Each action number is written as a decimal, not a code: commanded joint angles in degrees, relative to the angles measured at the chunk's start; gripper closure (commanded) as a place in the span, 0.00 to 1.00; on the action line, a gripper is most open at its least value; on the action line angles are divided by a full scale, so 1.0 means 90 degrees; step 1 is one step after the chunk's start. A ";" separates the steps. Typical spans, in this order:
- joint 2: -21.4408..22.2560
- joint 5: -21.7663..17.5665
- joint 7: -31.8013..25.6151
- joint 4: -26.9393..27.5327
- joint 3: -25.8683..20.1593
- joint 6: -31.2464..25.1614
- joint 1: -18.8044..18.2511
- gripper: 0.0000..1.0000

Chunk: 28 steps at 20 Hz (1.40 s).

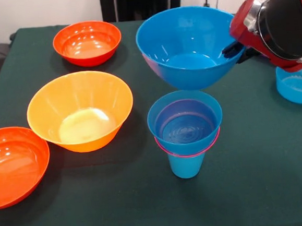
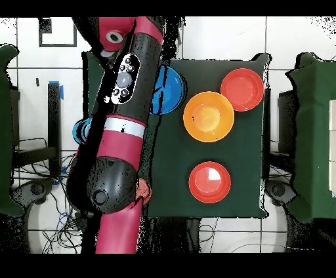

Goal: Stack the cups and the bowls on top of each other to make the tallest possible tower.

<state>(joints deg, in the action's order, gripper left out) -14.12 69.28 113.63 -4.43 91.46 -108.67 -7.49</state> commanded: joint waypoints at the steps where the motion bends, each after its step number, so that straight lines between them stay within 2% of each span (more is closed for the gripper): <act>1: -0.0021 -0.0448 -0.1158 0.0034 -0.0887 -0.0203 0.0168 1.00; 3: -0.0095 -0.0246 -0.1086 0.0153 -0.0679 -0.0134 0.0112 1.00; 9: -0.0227 -0.0363 -0.1039 0.0112 -0.0883 0.0134 0.0182 1.00; 13: -0.0264 -0.0233 -0.0969 0.0176 -0.0762 0.0157 0.0162 1.00; 21: -0.0239 -0.0380 -0.1027 0.0183 -0.0752 0.0209 0.0229 1.00; 25: -0.0204 -0.0582 -0.1063 0.0109 -0.0941 0.0228 0.0334 1.00; 28: -0.0213 -0.0550 -0.1056 0.0136 -0.0915 0.0240 0.0328 1.00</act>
<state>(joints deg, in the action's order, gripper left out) -16.91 68.42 113.63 -4.45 87.05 -108.67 -5.70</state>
